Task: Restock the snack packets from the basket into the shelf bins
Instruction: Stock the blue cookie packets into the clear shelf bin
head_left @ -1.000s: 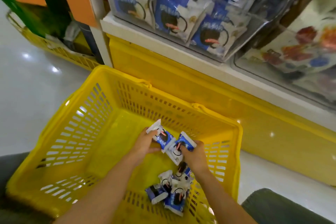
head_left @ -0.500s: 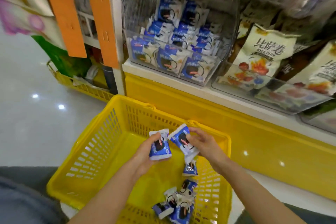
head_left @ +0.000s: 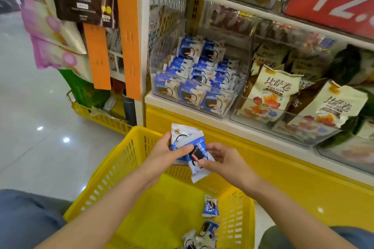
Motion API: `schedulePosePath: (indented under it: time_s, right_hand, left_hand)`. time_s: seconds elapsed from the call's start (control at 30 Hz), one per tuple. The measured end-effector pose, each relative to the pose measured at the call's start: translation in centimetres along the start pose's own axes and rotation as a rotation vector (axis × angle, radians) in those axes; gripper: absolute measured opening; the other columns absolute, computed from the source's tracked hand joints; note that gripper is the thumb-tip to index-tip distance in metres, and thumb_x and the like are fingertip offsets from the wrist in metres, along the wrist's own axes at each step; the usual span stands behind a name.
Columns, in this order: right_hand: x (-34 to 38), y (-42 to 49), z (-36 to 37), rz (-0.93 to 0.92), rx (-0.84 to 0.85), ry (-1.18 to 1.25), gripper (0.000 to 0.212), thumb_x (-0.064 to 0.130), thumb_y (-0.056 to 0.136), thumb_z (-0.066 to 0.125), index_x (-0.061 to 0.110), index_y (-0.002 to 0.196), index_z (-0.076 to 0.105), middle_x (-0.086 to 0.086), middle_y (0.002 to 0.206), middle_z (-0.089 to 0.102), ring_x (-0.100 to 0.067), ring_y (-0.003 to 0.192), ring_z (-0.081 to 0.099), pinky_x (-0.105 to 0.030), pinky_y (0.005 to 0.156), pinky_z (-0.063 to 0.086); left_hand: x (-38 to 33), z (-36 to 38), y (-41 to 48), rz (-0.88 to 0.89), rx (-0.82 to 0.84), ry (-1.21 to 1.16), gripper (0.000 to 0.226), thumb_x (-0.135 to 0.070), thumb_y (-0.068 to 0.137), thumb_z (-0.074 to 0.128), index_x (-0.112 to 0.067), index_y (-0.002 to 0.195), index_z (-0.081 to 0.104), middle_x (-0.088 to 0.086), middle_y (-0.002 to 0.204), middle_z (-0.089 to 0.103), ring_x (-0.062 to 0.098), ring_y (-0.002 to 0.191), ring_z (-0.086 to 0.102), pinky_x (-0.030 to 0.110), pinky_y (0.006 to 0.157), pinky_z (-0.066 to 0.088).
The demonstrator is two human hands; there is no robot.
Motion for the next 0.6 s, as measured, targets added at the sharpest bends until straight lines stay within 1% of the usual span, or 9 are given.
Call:
schedulePosePath:
  time_s: [0.07,0.17,0.23,0.27,0.37,0.43,0.5,0.53,0.6]
  right_hand:
    - [1.7,0.0,-0.1,-0.054,-0.065,-0.014,0.028,0.017,0.082,0.07,0.025,0.106,0.057,0.007,0.107,0.065,-0.009,0.103,0.061,-0.028,0.091,0.05]
    - [5.0,0.0,-0.5,-0.202,-0.115,-0.004,0.026,0.018,0.086,0.065,0.036,0.103,0.055,0.018,0.103,0.063,0.0,0.096,0.061,-0.015,0.082,0.049]
    - [7.2,0.4,-1.4,-0.275,-0.151,-0.067,0.023,0.022,0.089,0.061,0.038,0.105,0.055,0.024,0.102,0.059,0.006,0.094,0.059,-0.005,0.074,0.044]
    - [8.1,0.9,-2.0,-0.301,-0.193,-0.101,0.023,0.024,0.089,0.06,0.037,0.107,0.055,0.025,0.103,0.057,0.006,0.092,0.058,-0.003,0.072,0.042]
    - [10.5,3.1,-4.4,-0.319,-0.358,-0.157,0.03,0.029,0.09,0.059,0.029,0.119,0.055,0.018,0.107,0.057,0.004,0.077,0.058,-0.008,0.064,0.043]
    - [12.0,4.9,-6.0,-0.318,-0.454,-0.169,0.036,0.033,0.089,0.059,0.023,0.124,0.054,0.01,0.109,0.059,-0.001,0.067,0.059,-0.013,0.055,0.047]
    - [13.3,7.1,-7.6,-0.307,-0.545,-0.207,0.04,0.034,0.09,0.059,0.019,0.127,0.053,0.007,0.104,0.061,-0.007,0.069,0.061,-0.02,0.056,0.051]
    - [13.8,8.5,-8.5,-0.296,-0.588,-0.235,0.041,0.033,0.09,0.059,0.017,0.127,0.053,0.009,0.097,0.059,-0.008,0.067,0.06,-0.02,0.056,0.051]
    - [14.2,11.6,-10.2,-0.243,-0.67,-0.286,0.04,0.031,0.09,0.06,0.014,0.126,0.053,0.01,0.093,0.056,-0.003,0.058,0.052,-0.011,0.044,0.042]
  left_hand:
    - [-2.4,-0.6,-0.1,0.08,0.014,0.08,0.034,-0.015,0.08,0.069,-0.024,0.108,0.054,-0.003,0.106,0.069,0.009,0.093,0.068,0.028,0.072,0.057]
    - [-5.8,-1.9,-0.2,0.202,-0.005,0.187,0.031,-0.019,0.082,0.067,-0.026,0.107,0.052,-0.01,0.101,0.067,-0.003,0.086,0.066,0.013,0.064,0.052]
    - [-7.5,-2.8,-0.1,0.254,-0.034,0.251,0.034,-0.023,0.085,0.063,-0.027,0.116,0.049,-0.014,0.106,0.064,-0.004,0.091,0.064,0.014,0.069,0.052]
    - [-8.2,-3.2,-0.1,0.278,-0.048,0.278,0.037,-0.023,0.087,0.061,-0.027,0.12,0.047,-0.016,0.108,0.063,-0.005,0.094,0.063,0.013,0.073,0.051]
    - [-9.8,-4.2,0.4,0.351,-0.064,0.348,0.03,-0.018,0.089,0.059,-0.023,0.117,0.048,-0.014,0.106,0.062,-0.01,0.088,0.06,0.006,0.066,0.047]
    - [-10.4,-4.6,1.0,0.373,-0.07,0.345,0.031,-0.018,0.089,0.06,-0.02,0.117,0.049,-0.009,0.107,0.063,-0.006,0.09,0.062,0.009,0.068,0.048]
    - [-10.7,-4.8,1.9,0.369,-0.088,0.295,0.034,-0.018,0.087,0.061,-0.019,0.12,0.049,-0.006,0.109,0.064,0.003,0.097,0.063,0.018,0.077,0.052]
    - [-11.0,-4.9,2.3,0.369,-0.104,0.269,0.035,-0.017,0.087,0.061,-0.018,0.12,0.05,-0.005,0.11,0.064,0.006,0.099,0.063,0.022,0.081,0.052]
    - [-11.6,-5.0,3.3,0.384,-0.132,0.234,0.033,-0.016,0.087,0.061,-0.019,0.118,0.05,-0.005,0.11,0.064,0.006,0.099,0.062,0.022,0.081,0.053]
Point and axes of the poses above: each hand's wrist, its own y-axis towards the middle knuckle, its own z-axis out of the palm, x = y × z, the point moved 5 cm from there along y, towards the middle knuckle
